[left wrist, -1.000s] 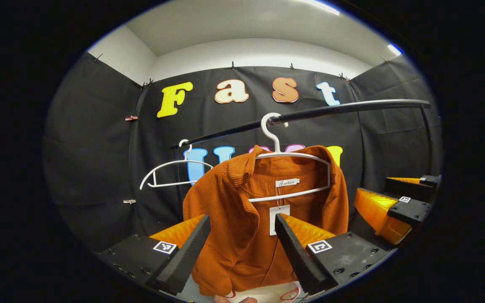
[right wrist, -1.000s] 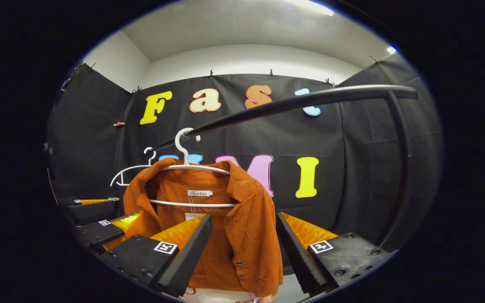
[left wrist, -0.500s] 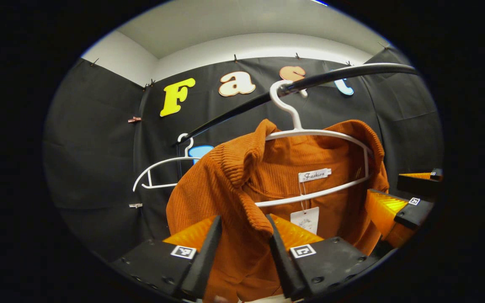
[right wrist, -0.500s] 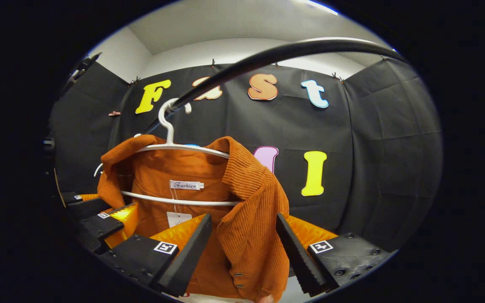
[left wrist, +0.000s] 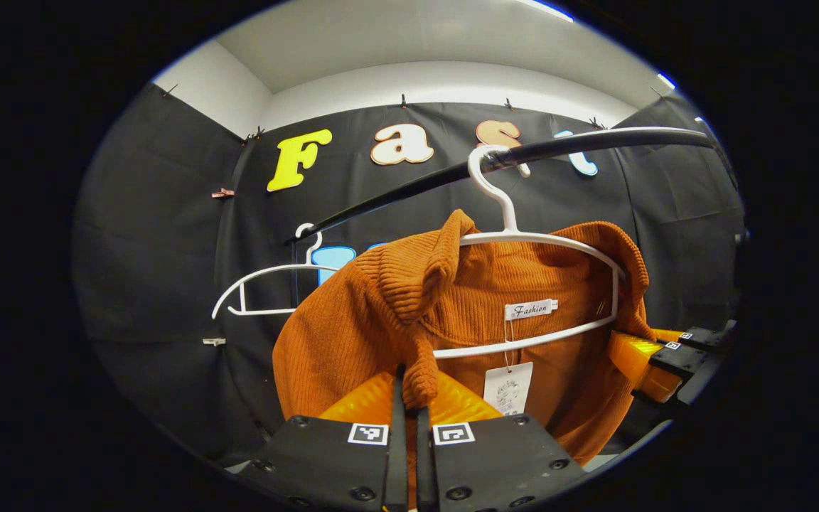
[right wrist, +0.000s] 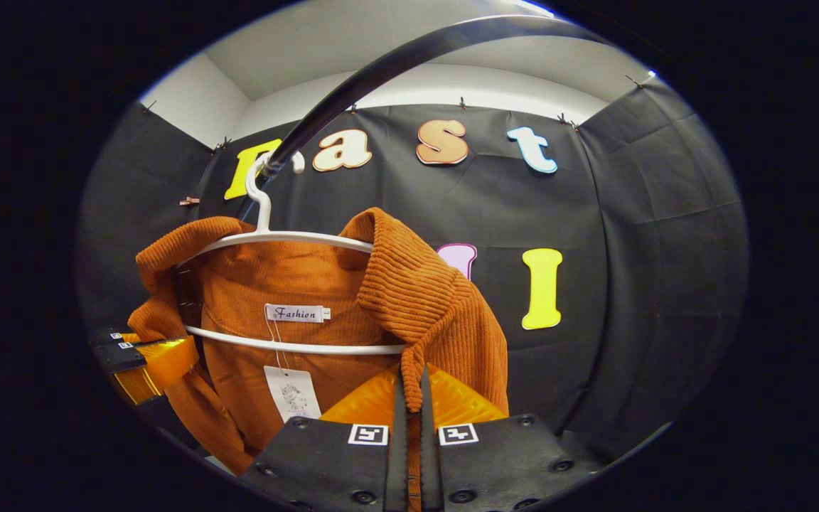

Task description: Grasp the clothes on the hanger with both hands and then place them into the laundry hamper below.

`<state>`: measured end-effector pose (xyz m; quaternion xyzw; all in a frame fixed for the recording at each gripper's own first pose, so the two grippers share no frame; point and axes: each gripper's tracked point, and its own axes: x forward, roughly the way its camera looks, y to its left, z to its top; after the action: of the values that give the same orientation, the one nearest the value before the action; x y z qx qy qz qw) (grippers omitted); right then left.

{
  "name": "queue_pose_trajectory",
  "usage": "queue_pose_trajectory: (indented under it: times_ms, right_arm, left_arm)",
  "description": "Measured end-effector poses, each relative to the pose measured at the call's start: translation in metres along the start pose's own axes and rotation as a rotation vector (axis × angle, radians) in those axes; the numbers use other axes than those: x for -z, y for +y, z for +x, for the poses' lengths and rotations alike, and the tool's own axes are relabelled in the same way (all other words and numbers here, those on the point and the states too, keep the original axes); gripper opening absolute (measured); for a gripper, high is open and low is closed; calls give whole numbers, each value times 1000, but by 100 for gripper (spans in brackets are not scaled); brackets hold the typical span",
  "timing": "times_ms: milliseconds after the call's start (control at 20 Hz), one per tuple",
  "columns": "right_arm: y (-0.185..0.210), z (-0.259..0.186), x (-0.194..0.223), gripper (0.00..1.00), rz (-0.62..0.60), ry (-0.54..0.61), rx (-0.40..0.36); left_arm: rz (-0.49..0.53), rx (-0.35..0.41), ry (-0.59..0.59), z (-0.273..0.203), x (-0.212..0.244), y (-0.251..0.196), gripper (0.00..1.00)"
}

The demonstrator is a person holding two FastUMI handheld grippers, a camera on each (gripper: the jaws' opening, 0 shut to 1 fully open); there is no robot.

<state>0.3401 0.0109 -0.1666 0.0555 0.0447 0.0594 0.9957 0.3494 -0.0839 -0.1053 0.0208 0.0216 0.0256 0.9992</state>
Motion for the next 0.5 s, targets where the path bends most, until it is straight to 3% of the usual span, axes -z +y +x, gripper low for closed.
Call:
queue_pose_trajectory:
  times_ms: [250, 350, 500]
  right_arm:
    - [6, -11, -4, 11, -5, -9, -33]
    - [4, -16, -4, 5, 62, 10, -40]
    - [7, -15, 5, 4, 186, 49, -84]
  left_arm:
    - [-2, 5, 18, -2, 4, 3, 6]
    - [-10, 5, 23, -3, 2, 3, 5]
    - [-6, -11, 31, -6, -2, 7, 5]
